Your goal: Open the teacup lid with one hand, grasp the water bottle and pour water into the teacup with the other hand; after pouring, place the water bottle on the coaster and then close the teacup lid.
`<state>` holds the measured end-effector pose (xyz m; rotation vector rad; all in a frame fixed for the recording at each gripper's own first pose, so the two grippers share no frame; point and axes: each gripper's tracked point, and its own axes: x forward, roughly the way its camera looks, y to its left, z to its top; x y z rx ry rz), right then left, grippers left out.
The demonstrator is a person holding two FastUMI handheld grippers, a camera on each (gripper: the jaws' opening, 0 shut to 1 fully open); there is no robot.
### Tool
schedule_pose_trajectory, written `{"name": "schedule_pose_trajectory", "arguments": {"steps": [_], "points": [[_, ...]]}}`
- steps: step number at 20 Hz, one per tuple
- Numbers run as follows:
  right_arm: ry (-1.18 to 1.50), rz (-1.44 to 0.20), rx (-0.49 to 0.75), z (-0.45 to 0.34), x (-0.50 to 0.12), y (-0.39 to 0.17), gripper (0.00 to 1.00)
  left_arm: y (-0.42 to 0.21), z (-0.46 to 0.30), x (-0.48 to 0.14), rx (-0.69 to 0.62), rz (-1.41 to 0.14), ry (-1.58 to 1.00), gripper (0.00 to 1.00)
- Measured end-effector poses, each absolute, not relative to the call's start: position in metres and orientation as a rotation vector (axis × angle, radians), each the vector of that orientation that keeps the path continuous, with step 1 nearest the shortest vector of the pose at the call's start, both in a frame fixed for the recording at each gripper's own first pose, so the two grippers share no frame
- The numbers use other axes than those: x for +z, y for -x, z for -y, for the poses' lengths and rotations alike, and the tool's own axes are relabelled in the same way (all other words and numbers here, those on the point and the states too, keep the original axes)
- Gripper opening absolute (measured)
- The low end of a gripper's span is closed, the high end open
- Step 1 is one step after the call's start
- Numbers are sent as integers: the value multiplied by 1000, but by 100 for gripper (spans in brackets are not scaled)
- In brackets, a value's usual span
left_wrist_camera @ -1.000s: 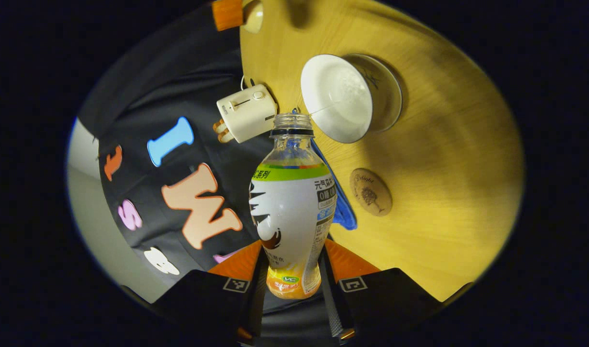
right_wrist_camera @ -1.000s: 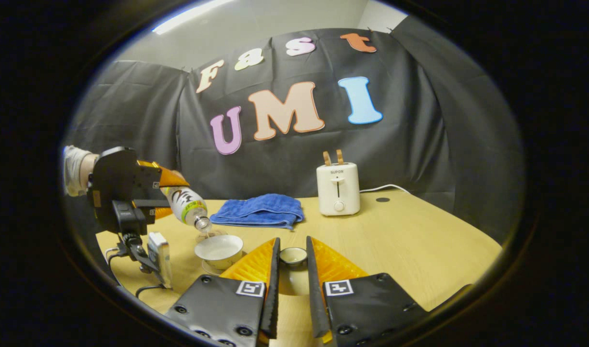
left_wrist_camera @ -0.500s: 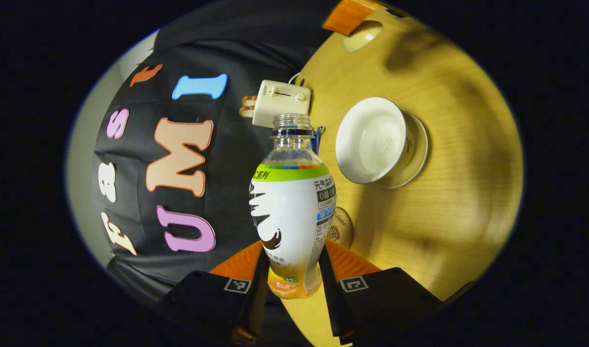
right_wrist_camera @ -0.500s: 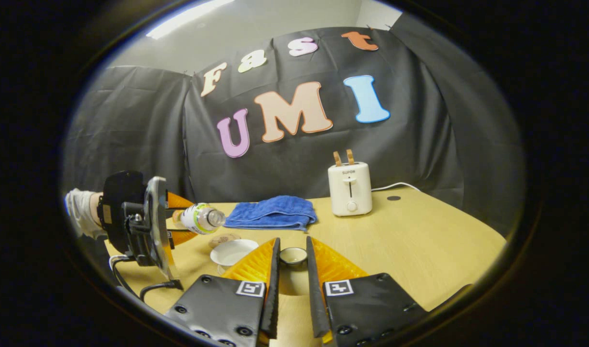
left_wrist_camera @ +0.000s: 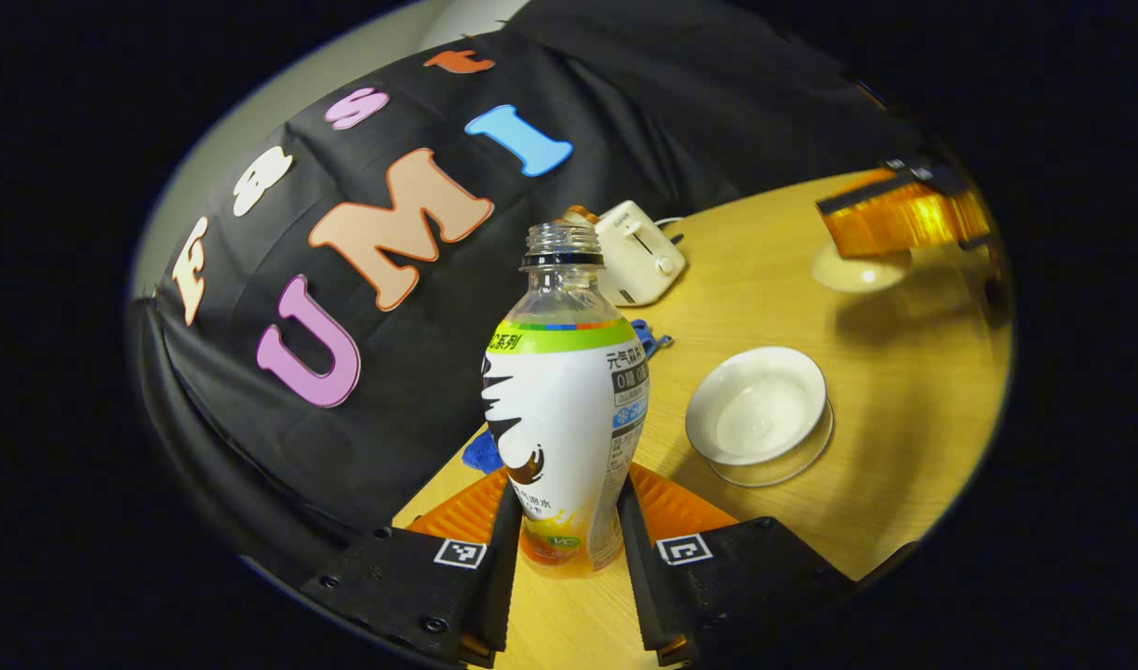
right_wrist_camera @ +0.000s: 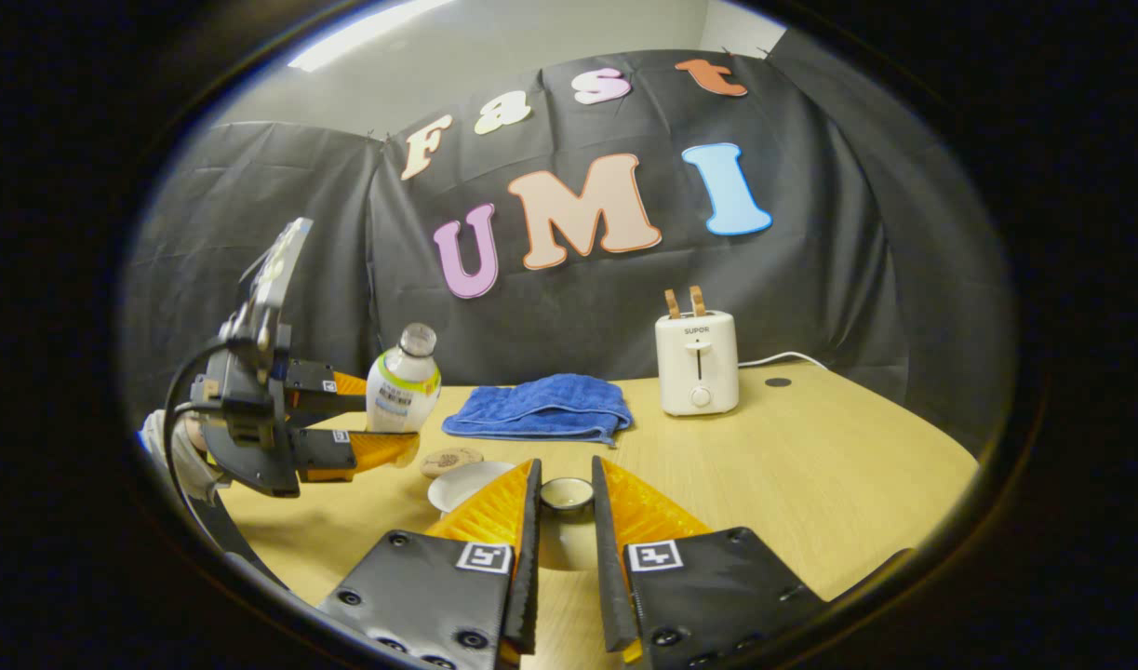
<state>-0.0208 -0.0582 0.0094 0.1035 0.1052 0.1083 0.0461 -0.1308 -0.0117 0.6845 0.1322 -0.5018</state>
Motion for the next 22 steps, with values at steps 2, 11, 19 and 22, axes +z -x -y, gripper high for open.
{"name": "schedule_pose_trajectory", "arguments": {"steps": [2,11,19,22], "points": [[-100,-107,109,58,9,22,31,-51,131,-4,-496,-122,-568,52],[-109,-121,111,55,3,19,32,-75,129,0,-468,-94,-93,52],[-114,-140,103,57,-5,12,30,-87,136,-15,-444,-112,-3,53],[-106,-153,112,53,-9,8,31,-94,135,-21,-419,-123,1,55]]}}
